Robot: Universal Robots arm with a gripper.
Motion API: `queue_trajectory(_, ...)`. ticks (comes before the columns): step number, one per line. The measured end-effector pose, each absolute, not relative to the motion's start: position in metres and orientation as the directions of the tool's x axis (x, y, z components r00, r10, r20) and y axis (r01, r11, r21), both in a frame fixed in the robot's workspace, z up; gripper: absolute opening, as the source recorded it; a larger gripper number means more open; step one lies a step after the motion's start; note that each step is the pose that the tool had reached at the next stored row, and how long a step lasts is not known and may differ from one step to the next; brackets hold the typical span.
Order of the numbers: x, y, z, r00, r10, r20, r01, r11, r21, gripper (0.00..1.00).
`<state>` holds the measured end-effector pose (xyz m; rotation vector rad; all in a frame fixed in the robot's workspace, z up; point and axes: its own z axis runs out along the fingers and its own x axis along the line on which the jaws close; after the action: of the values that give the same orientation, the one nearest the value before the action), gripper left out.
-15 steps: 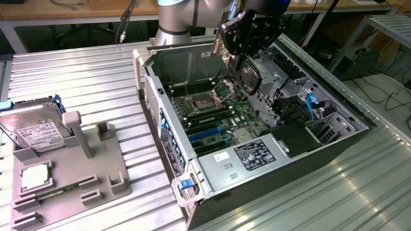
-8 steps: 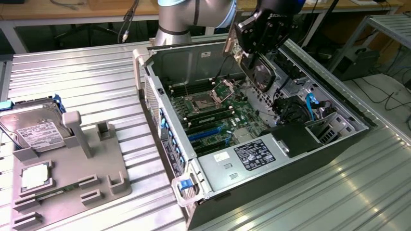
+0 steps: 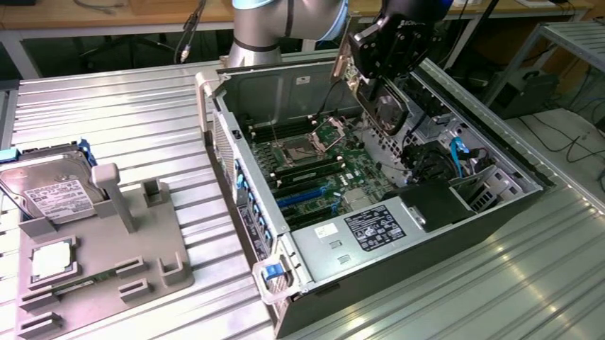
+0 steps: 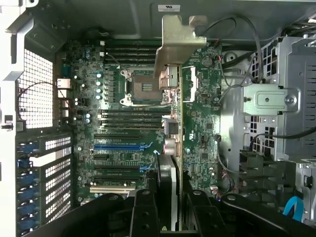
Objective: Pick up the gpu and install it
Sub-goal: 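Pick up the gpu and move the gpu toward the slot, then insert the gpu into the slot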
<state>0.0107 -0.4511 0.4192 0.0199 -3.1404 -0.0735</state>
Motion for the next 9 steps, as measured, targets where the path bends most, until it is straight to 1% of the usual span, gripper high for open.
queue_trajectory(9, 0.0107, -0.4511, 0.4188, -1.000, -0.013, 0.000, -0.013, 0.999, 0.047, 0.28)
